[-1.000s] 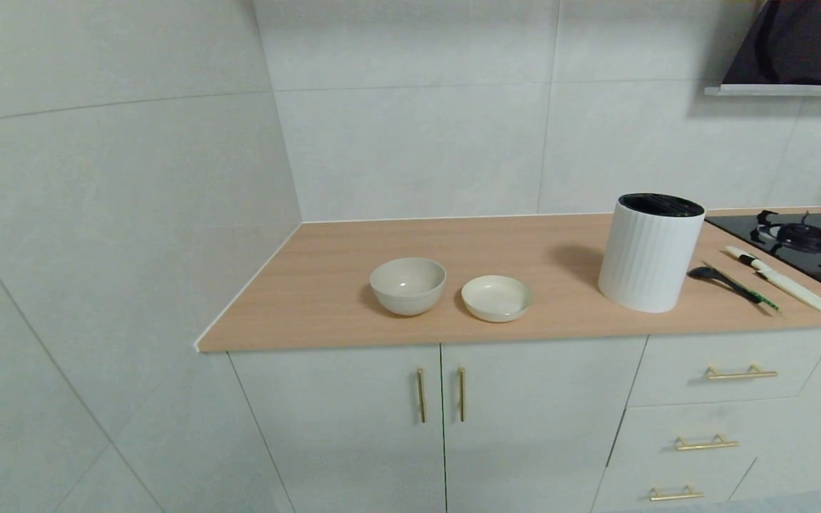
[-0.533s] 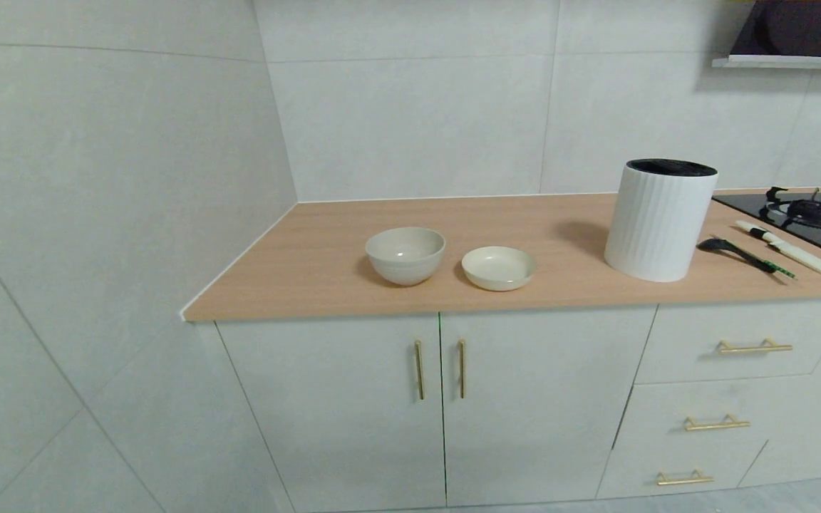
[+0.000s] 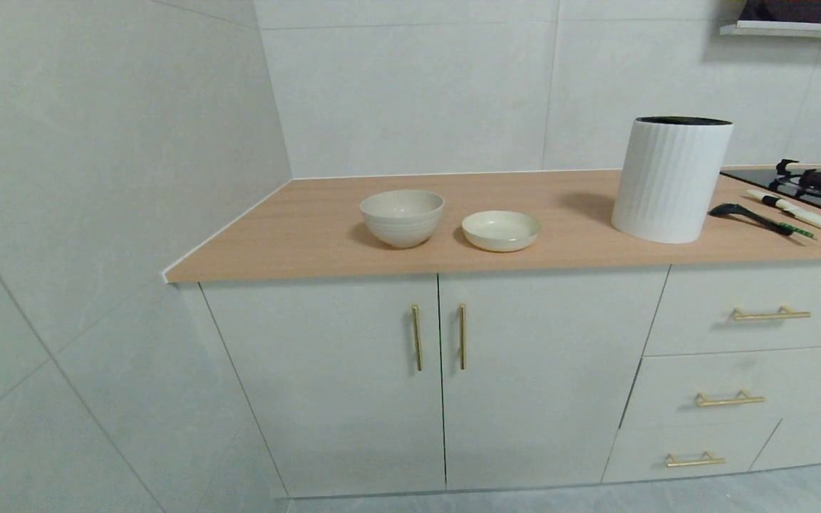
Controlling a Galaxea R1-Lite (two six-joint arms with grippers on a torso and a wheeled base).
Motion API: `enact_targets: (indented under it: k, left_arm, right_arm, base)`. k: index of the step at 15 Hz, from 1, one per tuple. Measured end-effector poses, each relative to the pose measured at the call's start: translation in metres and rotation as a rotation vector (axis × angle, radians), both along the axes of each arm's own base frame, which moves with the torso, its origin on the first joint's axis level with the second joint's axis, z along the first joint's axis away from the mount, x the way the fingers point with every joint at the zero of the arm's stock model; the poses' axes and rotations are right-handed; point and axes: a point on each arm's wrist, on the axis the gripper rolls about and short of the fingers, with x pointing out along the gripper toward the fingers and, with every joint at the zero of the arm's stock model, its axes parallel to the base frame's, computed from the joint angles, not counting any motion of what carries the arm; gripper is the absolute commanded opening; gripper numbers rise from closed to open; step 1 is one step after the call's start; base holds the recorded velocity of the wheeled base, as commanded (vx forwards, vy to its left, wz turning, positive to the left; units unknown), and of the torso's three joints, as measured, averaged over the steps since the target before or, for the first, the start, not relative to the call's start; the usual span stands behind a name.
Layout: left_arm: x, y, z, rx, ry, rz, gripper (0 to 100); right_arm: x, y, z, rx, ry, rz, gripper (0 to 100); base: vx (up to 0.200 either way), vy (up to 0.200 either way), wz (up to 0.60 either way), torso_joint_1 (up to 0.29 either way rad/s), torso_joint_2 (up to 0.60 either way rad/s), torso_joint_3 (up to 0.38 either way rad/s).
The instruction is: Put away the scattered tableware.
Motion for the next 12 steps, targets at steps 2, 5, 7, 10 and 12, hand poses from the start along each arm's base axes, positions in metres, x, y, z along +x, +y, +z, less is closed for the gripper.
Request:
enact_targets:
  k: [2, 5, 7, 10, 12]
  left_arm:
    - [0.0000, 0.0000, 0.0000, 0.000, 0.000, 0.000, 100]
    - [0.0000, 0.0000, 0.0000, 0.000, 0.000, 0.000, 100]
    - [0.0000, 0.0000, 0.0000, 0.000, 0.000, 0.000, 100]
    - [0.0000, 0.0000, 0.0000, 0.000, 0.000, 0.001, 100]
    - [0.0000, 0.0000, 0.0000, 0.000, 0.000, 0.000, 100]
  right_arm:
    - [0.0000, 0.0000, 0.0000, 0.000, 0.000, 0.000, 100]
    - [0.0000, 0.0000, 0.0000, 0.001, 0.000, 0.000, 100]
    - [0.0000, 0.0000, 0.0000, 0.001, 0.000, 0.000, 100]
    - [0.0000, 0.0000, 0.0000, 0.001, 0.000, 0.000, 100]
    - [0.0000, 0.0000, 0.0000, 0.001, 0.000, 0.000, 100]
  base:
    - [0.000, 0.000, 0.00, -0.154, 0.46, 0.312]
    - [0.000, 0.000, 0.00, -0.132, 0.45, 0.323]
    - [0.000, 0.000, 0.00, -0.107, 0.44, 0.330]
    - [0.000, 0.000, 0.00, -0.038, 0.21, 0.152]
    - [0.000, 0.000, 0.00, -0.009, 0.03, 0.025]
